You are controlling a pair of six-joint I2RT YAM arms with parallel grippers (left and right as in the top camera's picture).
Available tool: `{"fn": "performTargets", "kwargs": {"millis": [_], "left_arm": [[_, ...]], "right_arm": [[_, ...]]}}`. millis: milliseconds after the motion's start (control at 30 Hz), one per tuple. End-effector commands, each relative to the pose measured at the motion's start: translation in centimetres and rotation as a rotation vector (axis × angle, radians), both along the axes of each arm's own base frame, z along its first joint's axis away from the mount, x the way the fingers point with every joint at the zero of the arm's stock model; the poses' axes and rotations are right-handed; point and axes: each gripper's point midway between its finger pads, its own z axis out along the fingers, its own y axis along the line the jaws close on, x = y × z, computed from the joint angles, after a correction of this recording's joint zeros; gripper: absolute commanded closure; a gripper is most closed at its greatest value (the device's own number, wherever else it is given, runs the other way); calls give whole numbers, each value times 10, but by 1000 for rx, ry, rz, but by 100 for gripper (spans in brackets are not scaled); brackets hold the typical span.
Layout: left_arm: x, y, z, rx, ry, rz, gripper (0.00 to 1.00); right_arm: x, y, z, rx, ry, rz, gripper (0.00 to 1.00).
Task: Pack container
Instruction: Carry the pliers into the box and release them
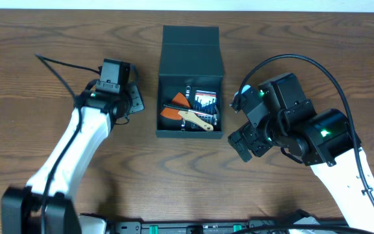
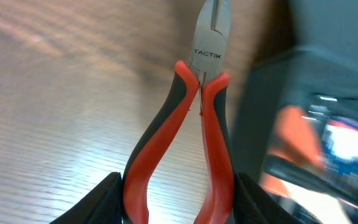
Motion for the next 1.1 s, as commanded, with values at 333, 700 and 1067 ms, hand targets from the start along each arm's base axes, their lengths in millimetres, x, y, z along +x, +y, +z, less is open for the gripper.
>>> {"fn": "performTargets", "kwargs": {"millis": [333,700,1067], "left_arm": [[-20,-116,38,-118,-88,-264,94],[-17,-123,-12,-56,18,-271,83],[-20,-120,7,-49,-27,-303,1]], "right_arm": [[1,-2,2,7,-1,-23,1],[1,-2,2,7,-1,-23,1],[1,-2,2,7,-1,-23,1]]}}
